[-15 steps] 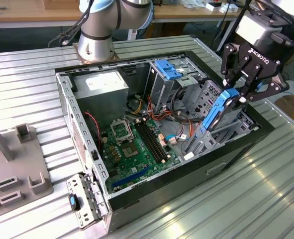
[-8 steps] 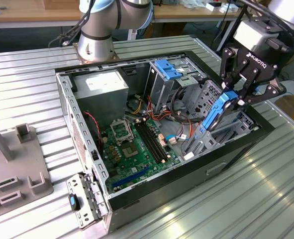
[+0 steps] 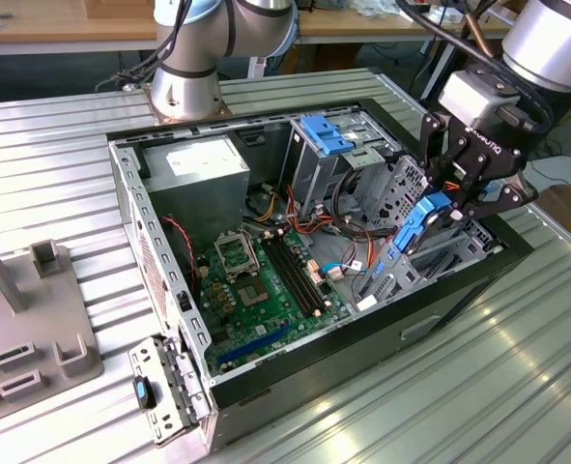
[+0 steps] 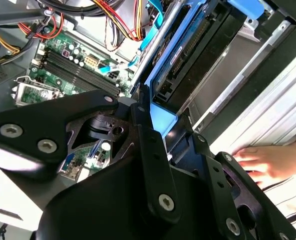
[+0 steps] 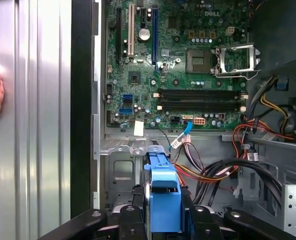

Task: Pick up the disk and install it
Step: 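Insert the disk into the insertion slot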

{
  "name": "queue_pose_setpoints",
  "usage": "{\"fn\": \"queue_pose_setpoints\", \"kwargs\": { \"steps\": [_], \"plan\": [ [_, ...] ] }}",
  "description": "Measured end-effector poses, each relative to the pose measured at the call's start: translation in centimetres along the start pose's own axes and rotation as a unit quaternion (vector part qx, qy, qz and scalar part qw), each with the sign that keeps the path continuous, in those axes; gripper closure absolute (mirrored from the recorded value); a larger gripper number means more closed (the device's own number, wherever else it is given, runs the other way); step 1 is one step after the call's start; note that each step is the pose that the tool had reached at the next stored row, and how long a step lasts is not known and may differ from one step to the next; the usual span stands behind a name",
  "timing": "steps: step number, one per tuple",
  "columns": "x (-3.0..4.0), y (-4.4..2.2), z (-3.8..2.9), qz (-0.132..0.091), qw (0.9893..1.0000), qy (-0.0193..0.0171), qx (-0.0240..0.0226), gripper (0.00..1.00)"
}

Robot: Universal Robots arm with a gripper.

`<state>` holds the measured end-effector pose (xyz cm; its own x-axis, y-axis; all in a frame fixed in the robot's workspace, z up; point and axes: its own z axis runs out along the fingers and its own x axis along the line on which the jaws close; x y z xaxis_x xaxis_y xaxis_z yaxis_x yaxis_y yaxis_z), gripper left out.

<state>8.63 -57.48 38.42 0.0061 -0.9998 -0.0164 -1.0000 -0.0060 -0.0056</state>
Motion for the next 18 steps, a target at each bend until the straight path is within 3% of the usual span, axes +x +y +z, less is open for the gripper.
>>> {"fn": "queue_pose_setpoints", "kwargs": {
  "steps": [7,17,18],
  "plan": [
    [0.11,0.01,1.58,0.0,1.0,0.0001,0.0,0.63],
    [0.12,0.01,1.61,0.0,1.0,0.0001,0.0,0.62],
    [0.12,0.01,1.61,0.0,1.0,0.0001,0.0,0.56]
  ]
}}
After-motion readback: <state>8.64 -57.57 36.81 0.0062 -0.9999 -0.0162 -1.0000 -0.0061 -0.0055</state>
